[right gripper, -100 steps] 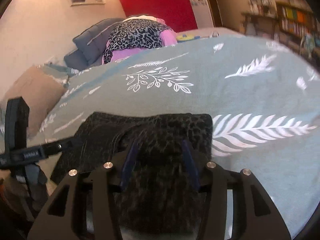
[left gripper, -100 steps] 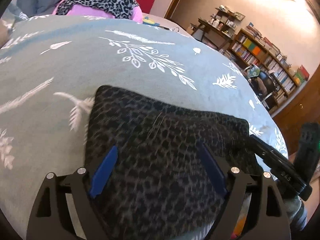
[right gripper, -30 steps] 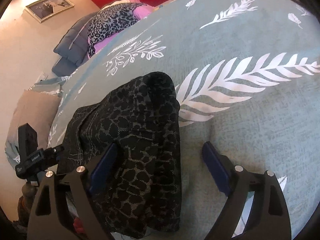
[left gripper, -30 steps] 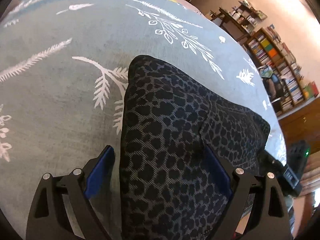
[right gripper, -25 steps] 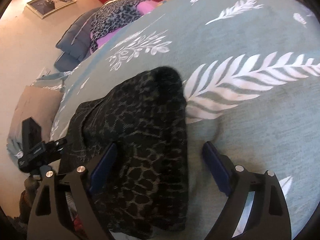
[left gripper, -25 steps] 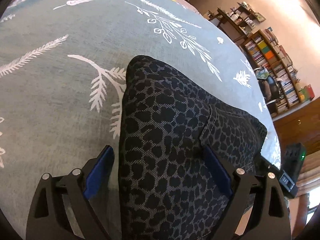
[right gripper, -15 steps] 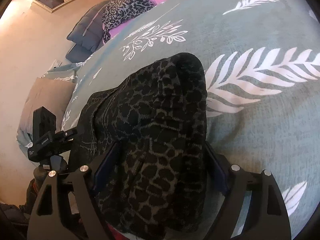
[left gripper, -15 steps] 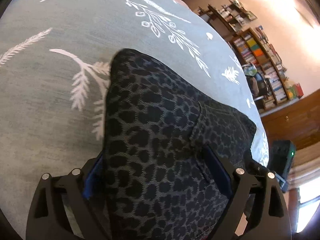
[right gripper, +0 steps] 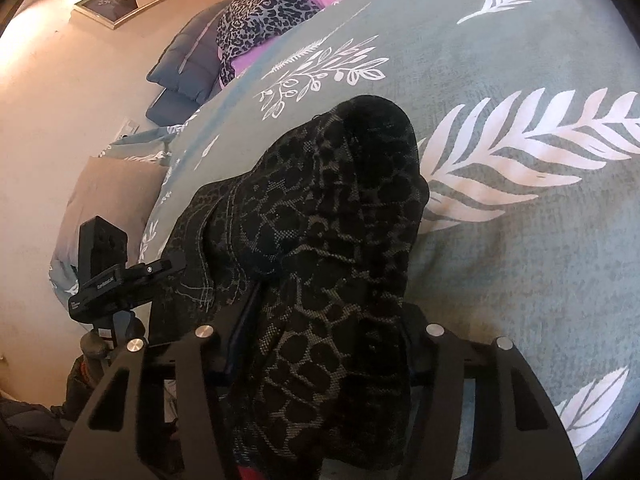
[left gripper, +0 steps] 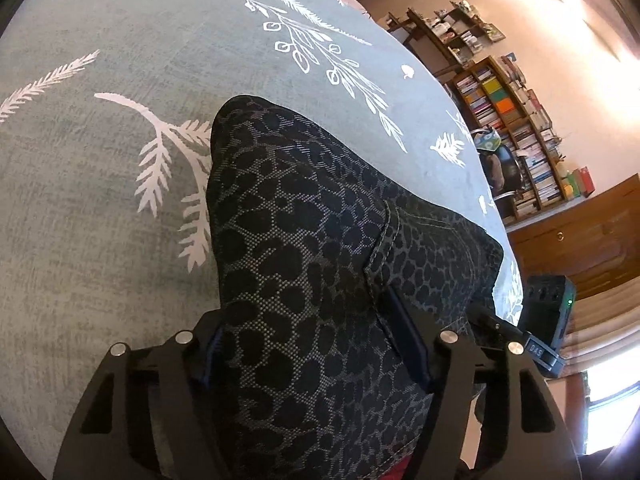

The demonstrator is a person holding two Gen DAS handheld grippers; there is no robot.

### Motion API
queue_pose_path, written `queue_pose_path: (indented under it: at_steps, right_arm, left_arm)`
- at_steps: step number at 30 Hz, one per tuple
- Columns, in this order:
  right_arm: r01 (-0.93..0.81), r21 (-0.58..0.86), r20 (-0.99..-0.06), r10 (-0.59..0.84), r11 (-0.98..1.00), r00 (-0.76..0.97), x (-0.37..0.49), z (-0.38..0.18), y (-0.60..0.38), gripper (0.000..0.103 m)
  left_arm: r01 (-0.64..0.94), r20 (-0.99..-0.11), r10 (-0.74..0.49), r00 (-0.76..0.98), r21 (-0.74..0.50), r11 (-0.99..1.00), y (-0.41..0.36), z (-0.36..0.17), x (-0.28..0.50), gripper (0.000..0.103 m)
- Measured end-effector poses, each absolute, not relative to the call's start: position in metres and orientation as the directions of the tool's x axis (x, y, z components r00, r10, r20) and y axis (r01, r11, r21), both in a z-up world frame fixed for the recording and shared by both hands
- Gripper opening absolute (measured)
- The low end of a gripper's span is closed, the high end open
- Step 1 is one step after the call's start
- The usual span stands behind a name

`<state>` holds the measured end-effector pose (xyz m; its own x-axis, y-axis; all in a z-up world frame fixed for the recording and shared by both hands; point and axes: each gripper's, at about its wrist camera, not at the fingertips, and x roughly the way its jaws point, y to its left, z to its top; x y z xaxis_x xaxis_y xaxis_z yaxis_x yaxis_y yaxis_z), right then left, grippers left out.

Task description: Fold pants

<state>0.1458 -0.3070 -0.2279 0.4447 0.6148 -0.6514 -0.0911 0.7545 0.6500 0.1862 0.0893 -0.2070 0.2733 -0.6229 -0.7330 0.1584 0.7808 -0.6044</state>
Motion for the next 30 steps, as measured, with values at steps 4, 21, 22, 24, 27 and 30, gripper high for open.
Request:
queue_pose_path:
  at_steps: [4,21,22,24,27,30]
  right_arm:
    - [-0.065,0.696,-0.626,0.648,0.715,0.433,0.154,-0.235,-0.312,0.064]
    - [-0.183,0.633,-0.569,0.612,0.753,0.549,0.147,-0.157,-0.309,0.037]
    - [-0.188,0.630,-0.559,0.608,0.754,0.564,0.151,-0.149,-0.313,0.037]
    - [-0.198,0.619,-0.549,0.599,0.760,0.584,0.161,-0.138,-0.320,0.037]
    - [-0.200,0.606,-0.537,0.582,0.770,0.611,0.185,-0.125,-0.333,0.037]
    - [-0.192,0.601,-0.520,0.562,0.776,0.643,0.218,-0.116,-0.350,0.037]
  left_arm:
    - [0.132,-0.734,-0.633,0.248,-0.621,0.772,0.091,-0.215,0.192,0.073]
    - [0.220,-0.720,-0.635,0.281,-0.596,0.773,0.074,-0.156,0.200,0.032]
    - [0.228,-0.710,-0.641,0.292,-0.599,0.767,0.072,-0.149,0.205,0.032]
    - [0.249,-0.697,-0.647,0.308,-0.598,0.762,0.065,-0.137,0.218,0.032]
    - [0.287,-0.683,-0.651,0.331,-0.584,0.759,0.047,-0.119,0.249,0.032]
    - [0.321,-0.671,-0.653,0.352,-0.569,0.757,0.028,-0.110,0.279,0.032]
